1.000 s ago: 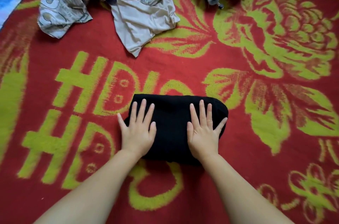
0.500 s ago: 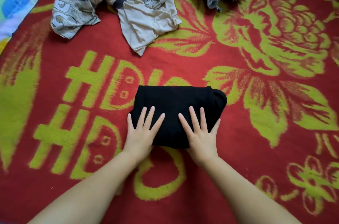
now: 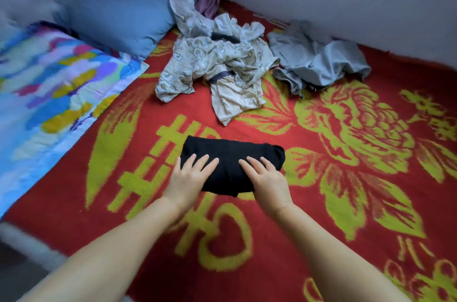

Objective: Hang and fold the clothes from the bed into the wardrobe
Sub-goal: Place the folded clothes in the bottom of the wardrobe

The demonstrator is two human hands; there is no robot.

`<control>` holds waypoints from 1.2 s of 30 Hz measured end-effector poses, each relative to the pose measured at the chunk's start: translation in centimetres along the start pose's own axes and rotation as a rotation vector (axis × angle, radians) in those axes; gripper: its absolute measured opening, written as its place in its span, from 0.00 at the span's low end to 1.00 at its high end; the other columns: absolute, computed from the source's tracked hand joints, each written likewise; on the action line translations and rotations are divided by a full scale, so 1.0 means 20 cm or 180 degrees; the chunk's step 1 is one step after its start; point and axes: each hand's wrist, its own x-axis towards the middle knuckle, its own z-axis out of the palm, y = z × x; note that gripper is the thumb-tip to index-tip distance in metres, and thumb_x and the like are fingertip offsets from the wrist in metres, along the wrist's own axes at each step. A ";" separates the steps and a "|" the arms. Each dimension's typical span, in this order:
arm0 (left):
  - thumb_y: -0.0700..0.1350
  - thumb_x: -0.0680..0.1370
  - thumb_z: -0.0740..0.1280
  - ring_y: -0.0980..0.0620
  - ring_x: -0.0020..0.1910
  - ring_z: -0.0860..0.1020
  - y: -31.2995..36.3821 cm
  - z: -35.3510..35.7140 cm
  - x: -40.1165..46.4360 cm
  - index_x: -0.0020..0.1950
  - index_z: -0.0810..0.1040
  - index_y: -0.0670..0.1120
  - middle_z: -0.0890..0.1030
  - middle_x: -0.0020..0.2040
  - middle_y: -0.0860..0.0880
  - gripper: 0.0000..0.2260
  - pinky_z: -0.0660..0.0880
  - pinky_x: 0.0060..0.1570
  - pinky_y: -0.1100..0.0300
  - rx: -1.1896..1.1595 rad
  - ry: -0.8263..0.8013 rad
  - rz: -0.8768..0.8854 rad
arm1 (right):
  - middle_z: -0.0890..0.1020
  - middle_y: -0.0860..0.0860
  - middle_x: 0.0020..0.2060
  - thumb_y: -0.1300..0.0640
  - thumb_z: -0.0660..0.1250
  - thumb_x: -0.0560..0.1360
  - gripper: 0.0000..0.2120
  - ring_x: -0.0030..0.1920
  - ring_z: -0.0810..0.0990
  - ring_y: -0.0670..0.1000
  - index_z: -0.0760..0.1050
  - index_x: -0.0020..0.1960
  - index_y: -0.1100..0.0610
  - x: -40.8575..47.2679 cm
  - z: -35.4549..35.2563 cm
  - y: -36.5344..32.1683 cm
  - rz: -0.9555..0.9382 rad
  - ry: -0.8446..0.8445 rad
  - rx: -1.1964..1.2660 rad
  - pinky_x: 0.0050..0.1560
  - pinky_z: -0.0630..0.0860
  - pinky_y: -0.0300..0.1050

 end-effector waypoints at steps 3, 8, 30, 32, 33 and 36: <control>0.28 0.64 0.73 0.37 0.64 0.75 -0.11 -0.24 -0.25 0.71 0.71 0.48 0.76 0.66 0.43 0.37 0.70 0.60 0.33 -0.0074 0.0102 -0.0495 | 0.57 0.46 0.77 0.67 0.59 0.76 0.36 0.76 0.56 0.56 0.51 0.78 0.45 -0.05 -0.20 -0.23 -0.0468 0.0141 -0.0111 0.65 0.70 0.53; 0.33 0.78 0.58 0.45 0.76 0.55 -0.28 -0.60 -0.89 0.79 0.47 0.55 0.55 0.78 0.49 0.35 0.49 0.72 0.41 0.0136 -0.0022 -0.1556 | 0.54 0.44 0.77 0.66 0.61 0.76 0.39 0.77 0.53 0.54 0.47 0.78 0.44 -0.21 -0.46 -0.78 -0.1445 0.0280 -0.0340 0.68 0.66 0.51; 0.41 0.58 0.81 0.46 0.55 0.81 -0.32 -0.97 -4.45 0.67 0.76 0.52 0.80 0.60 0.45 0.38 0.78 0.54 0.48 0.0566 -0.0543 -0.4303 | 0.57 0.46 0.76 0.60 0.59 0.78 0.33 0.76 0.56 0.54 0.48 0.78 0.45 -2.07 0.23 -3.61 -0.4607 -0.0237 -0.0699 0.67 0.69 0.50; 0.41 0.51 0.83 0.47 0.47 0.83 -0.35 -0.96 -4.69 0.61 0.81 0.51 0.84 0.53 0.48 0.38 0.81 0.45 0.51 0.0460 -0.0597 -0.4417 | 0.57 0.46 0.76 0.58 0.61 0.79 0.33 0.76 0.56 0.54 0.49 0.78 0.45 -2.22 0.31 -3.78 -0.4656 -0.0415 -0.0702 0.66 0.70 0.51; 0.40 0.52 0.82 0.46 0.47 0.83 -0.37 -0.95 -4.77 0.61 0.81 0.50 0.83 0.53 0.47 0.37 0.81 0.45 0.50 0.0426 -0.0570 -0.4476 | 0.58 0.46 0.76 0.57 0.61 0.79 0.33 0.75 0.56 0.54 0.49 0.78 0.45 -2.26 0.34 -3.85 -0.4683 -0.0456 -0.0703 0.65 0.71 0.51; 0.38 0.45 0.83 0.47 0.40 0.84 -0.47 -0.93 -4.93 0.55 0.84 0.48 0.85 0.46 0.47 0.37 0.81 0.36 0.53 0.0493 -0.0403 -0.4475 | 0.58 0.46 0.76 0.58 0.61 0.79 0.33 0.75 0.57 0.54 0.49 0.78 0.45 -2.30 0.37 -4.05 -0.4794 -0.0449 -0.0777 0.65 0.71 0.52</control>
